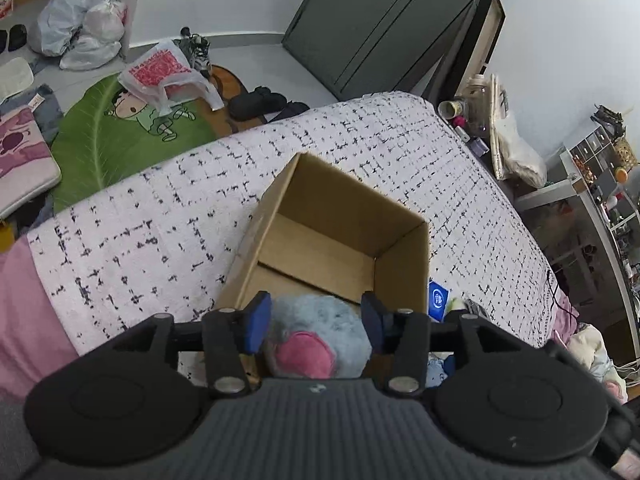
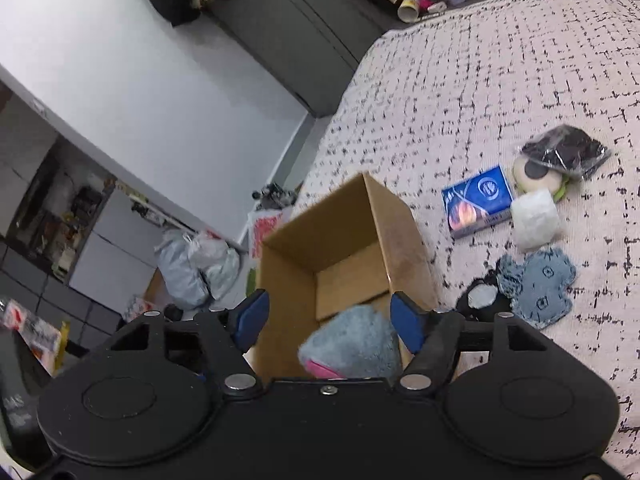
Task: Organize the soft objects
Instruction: 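Withdraw both grippers from the box toward the remaining items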
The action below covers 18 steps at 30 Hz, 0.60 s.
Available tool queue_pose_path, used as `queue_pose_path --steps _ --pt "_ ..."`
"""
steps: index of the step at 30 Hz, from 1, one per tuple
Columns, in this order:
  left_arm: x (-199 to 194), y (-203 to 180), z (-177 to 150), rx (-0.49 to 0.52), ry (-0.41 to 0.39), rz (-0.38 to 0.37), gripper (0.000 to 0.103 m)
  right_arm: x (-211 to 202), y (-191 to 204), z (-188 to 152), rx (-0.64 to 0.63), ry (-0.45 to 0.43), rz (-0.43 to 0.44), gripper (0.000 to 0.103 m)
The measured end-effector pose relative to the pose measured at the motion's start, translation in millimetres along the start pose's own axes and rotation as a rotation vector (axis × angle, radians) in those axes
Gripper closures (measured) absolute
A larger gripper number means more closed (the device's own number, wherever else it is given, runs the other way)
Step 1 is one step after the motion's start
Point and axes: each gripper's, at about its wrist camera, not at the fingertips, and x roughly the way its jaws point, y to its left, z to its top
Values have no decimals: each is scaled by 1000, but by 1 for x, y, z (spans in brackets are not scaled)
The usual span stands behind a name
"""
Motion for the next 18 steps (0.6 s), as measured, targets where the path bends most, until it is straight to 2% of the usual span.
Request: queue_pose_path --steps 6,12,14,18 --pt "-5 -6 9 6 -27 12 53 -12 5 15 23 -28 42 27" --pt "-8 -16 11 40 -47 29 52 -31 0 23 7 -96 33 21" --pt "-9 -19 9 59 -53 43 49 -37 -5 27 15 -120 28 20" --pt "-11 -31 4 108 -71 87 35 -50 -11 36 -1 -162 -9 12"
